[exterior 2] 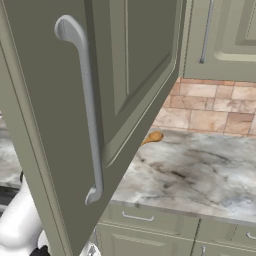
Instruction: Pick the spray and sponge from the cabinet and place them on the counter.
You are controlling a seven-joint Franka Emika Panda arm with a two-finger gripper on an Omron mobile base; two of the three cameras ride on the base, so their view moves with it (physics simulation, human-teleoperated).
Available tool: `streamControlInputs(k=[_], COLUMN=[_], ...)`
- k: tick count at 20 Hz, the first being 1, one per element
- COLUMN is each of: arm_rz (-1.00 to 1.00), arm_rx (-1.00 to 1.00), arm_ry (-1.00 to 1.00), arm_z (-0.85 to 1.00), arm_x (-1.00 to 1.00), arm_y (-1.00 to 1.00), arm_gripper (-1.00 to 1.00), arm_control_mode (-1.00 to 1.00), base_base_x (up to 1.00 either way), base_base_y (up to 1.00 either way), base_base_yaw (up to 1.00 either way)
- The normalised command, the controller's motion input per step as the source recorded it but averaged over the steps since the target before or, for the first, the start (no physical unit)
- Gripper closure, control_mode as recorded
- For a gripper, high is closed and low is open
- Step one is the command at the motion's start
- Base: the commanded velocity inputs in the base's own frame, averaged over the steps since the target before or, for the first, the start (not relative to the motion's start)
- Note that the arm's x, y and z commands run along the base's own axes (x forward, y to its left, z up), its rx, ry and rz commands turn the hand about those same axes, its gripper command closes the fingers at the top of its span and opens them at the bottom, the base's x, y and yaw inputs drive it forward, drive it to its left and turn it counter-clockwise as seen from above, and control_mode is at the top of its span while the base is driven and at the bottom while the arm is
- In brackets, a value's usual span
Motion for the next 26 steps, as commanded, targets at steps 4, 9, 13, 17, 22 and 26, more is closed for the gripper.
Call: streamControlInputs(k=[4,9,13,17,22,26], arm_rz=[0.11,0.11,0.04,0.0,0.0,0.0], arm_rx=[0.01,-0.02,0.02,0.15,0.18,0.17], arm_ry=[-0.19,-0.04,-0.09,-0.01,-0.06,-0.09], arm_z=[0.18,0.13,0.39,0.5,0.43,0.4], arm_x=[-0.01,0.0,-0.02,0.0,0.0,0.05], arm_y=[0.19,0.3,0.2,0.21,0.37,0.5], arm_gripper=[-1.0,-1.0,-1.0,-1.0,-1.0,-1.0], arm_control_mode=[-1.0,-1.0,-1.0,-1.0,-1.0,-1.0], base_base_x=[0.0,0.0,0.0,0.0,0.0,0.0], base_base_y=[0.0,0.0,0.0,0.0,0.0,0.0], base_base_yaw=[0.0,0.0,0.0,0.0,0.0,0.0])
